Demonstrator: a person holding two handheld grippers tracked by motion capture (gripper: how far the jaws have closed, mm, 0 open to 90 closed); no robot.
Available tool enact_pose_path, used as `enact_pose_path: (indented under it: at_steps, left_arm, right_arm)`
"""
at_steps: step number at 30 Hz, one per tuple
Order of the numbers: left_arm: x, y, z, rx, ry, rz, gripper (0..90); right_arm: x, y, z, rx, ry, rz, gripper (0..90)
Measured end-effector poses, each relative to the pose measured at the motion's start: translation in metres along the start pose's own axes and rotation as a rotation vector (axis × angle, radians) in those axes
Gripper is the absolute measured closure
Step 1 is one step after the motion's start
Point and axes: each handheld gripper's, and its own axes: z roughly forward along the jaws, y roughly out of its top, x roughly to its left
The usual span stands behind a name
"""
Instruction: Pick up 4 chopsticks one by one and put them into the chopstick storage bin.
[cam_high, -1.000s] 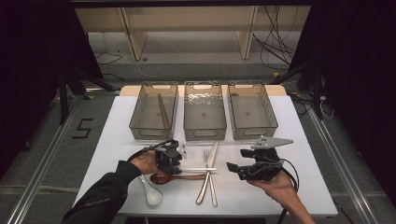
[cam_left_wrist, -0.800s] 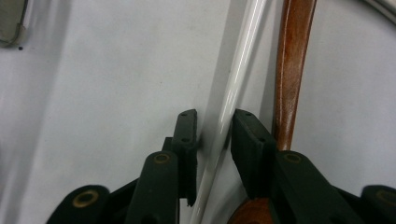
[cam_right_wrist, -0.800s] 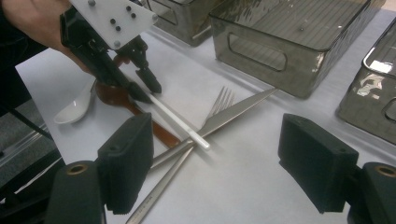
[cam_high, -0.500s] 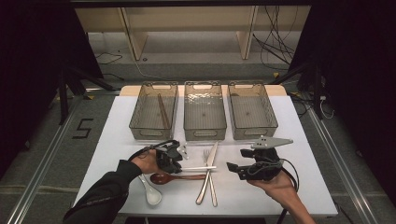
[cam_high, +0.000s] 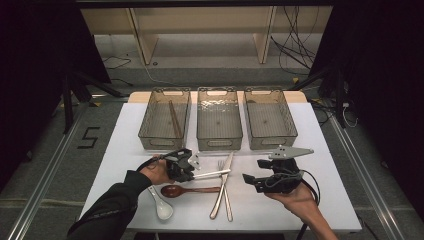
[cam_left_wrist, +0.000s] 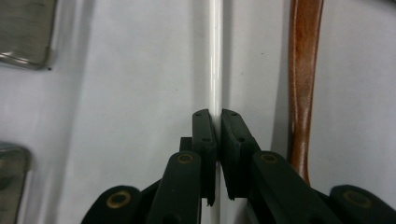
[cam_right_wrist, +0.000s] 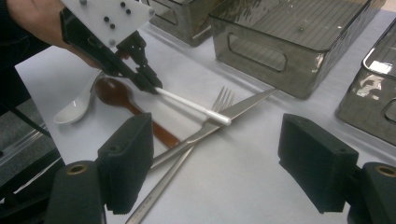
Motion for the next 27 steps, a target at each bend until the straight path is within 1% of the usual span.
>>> enact_pose_path:
  at_steps: [2, 6, 11, 13, 14, 15, 16, 18, 20, 21, 24, 25, 27]
  left_arm:
    - [0.001, 0.000, -0.003, 0.000, 0.003, 0.003, 84.6]
    - [0.003, 0.000, -0.009, -0.015, 0.023, -0.020, 84.7]
    - [0.006, -0.002, -0.019, -0.064, 0.037, -0.059, 84.7]
    - [0.006, -0.002, -0.025, -0.089, 0.034, -0.070, 84.7]
    - [0.007, -0.002, -0.028, -0.096, 0.038, -0.068, 84.7]
    - [0.007, -0.002, -0.031, -0.113, 0.036, -0.081, 84.7]
    - [0.007, -0.002, -0.034, -0.117, 0.033, -0.077, 84.7]
    - [0.008, -0.002, -0.039, -0.141, 0.038, -0.090, 84.7]
    - [0.010, -0.003, -0.044, -0.169, 0.044, -0.111, 84.7]
    - [0.011, -0.003, -0.046, -0.176, 0.046, -0.114, 84.7]
    - [0.015, -0.005, -0.053, -0.209, 0.056, -0.149, 84.7]
    - [0.017, -0.006, -0.055, -0.210, 0.055, -0.153, 84.7]
    - [0.020, -0.008, -0.059, -0.234, 0.059, -0.186, 84.7]
  right_arm:
    - [0.000, 0.000, 0.000, -0.001, -0.001, 0.000, 27.7]
    - [0.000, 0.000, 0.000, -0.001, -0.002, 0.000, 27.7]
    - [0.000, 0.000, 0.000, 0.001, -0.001, 0.000, 27.7]
    - [0.000, 0.000, 0.000, 0.000, -0.002, 0.000, 27.7]
    - [0.000, 0.000, 0.000, 0.000, -0.001, 0.000, 27.7]
    - [0.000, 0.000, 0.000, 0.000, -0.001, 0.001, 27.7]
    - [0.000, 0.000, 0.000, 0.000, -0.002, 0.000, 27.7]
    - [0.000, 0.000, 0.000, 0.000, -0.002, 0.000, 27.7]
    - [0.000, 0.000, 0.000, 0.000, -0.002, 0.001, 27.7]
    - [0.000, 0.000, 0.000, 0.000, -0.002, -0.001, 27.7]
    - [0.000, 0.000, 0.000, -0.001, -0.002, 0.000, 27.7]
    - [0.000, 0.000, 0.000, -0.001, -0.002, 0.000, 27.7]
    - [0.000, 0.000, 0.000, -0.001, -0.003, 0.001, 27.7]
